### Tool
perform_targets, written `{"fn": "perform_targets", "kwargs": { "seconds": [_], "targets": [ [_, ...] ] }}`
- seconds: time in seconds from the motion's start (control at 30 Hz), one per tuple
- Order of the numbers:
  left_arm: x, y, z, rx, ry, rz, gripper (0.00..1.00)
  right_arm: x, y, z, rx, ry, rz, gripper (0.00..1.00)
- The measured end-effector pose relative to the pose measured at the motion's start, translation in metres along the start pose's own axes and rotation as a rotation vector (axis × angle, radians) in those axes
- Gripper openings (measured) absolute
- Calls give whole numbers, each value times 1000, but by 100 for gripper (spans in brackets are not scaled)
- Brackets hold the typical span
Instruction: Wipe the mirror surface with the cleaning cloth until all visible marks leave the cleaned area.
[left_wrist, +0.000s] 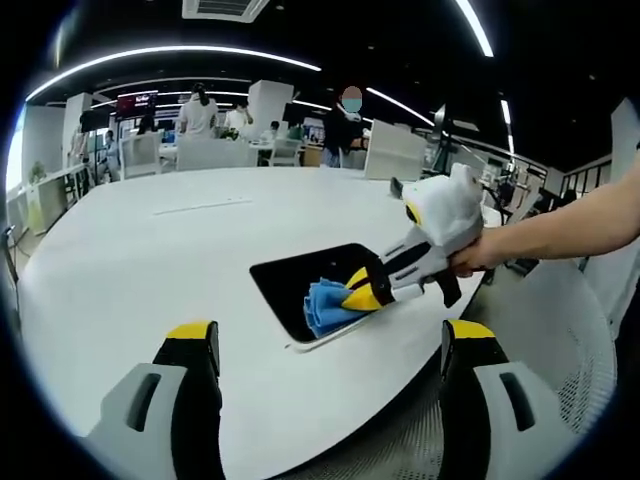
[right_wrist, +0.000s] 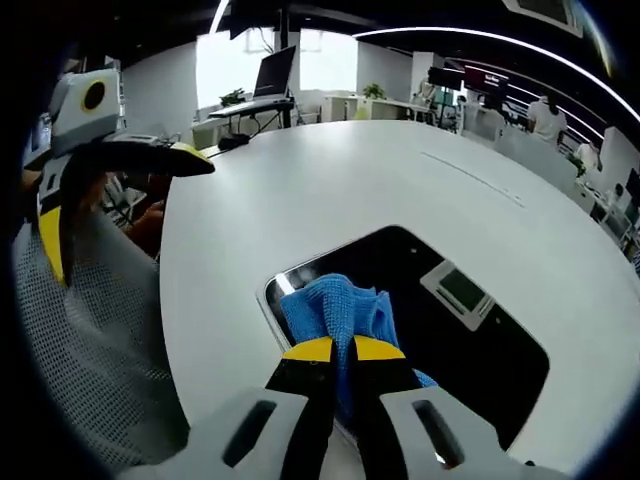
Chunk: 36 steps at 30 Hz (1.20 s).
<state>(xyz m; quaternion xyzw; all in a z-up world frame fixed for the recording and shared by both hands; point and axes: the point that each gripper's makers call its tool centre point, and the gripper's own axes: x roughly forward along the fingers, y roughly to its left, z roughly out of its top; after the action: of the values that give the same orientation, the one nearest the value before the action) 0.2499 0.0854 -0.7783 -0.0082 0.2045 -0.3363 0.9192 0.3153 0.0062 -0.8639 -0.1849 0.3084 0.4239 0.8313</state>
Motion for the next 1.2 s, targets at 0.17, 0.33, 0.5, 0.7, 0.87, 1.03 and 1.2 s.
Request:
{"fn": "perform_targets", "kwargs": {
  "seconds": [0.17, 0.33, 0.5, 0.7, 0.87, 1.03, 1.2],
  "targets": [
    [-1, 0, 1, 7, -5, 2, 91, 6, 5, 6, -4, -2, 9, 0],
    [-1, 0, 1, 4, -4, -3, 91, 10, 9, 11, -8, -1, 15, 0],
    [-1, 1, 1, 2, -2, -2, 91, 17, 17, 17, -22, -4, 26, 0],
    [-1, 1, 1, 2, -3, -2, 91, 19, 19, 21, -34, -5, 31, 0],
    [-1, 0, 1, 2, -2, -2, 91, 19, 19, 20, -30, -15, 29, 0],
    [-1, 0, 0, 3, 1, -2, 91, 19, 20, 20, -89, -8, 9, 0],
    [0, 0, 0, 2, 1, -2, 91, 21, 14, 21, -98, -2, -16, 0]
  ]
}}
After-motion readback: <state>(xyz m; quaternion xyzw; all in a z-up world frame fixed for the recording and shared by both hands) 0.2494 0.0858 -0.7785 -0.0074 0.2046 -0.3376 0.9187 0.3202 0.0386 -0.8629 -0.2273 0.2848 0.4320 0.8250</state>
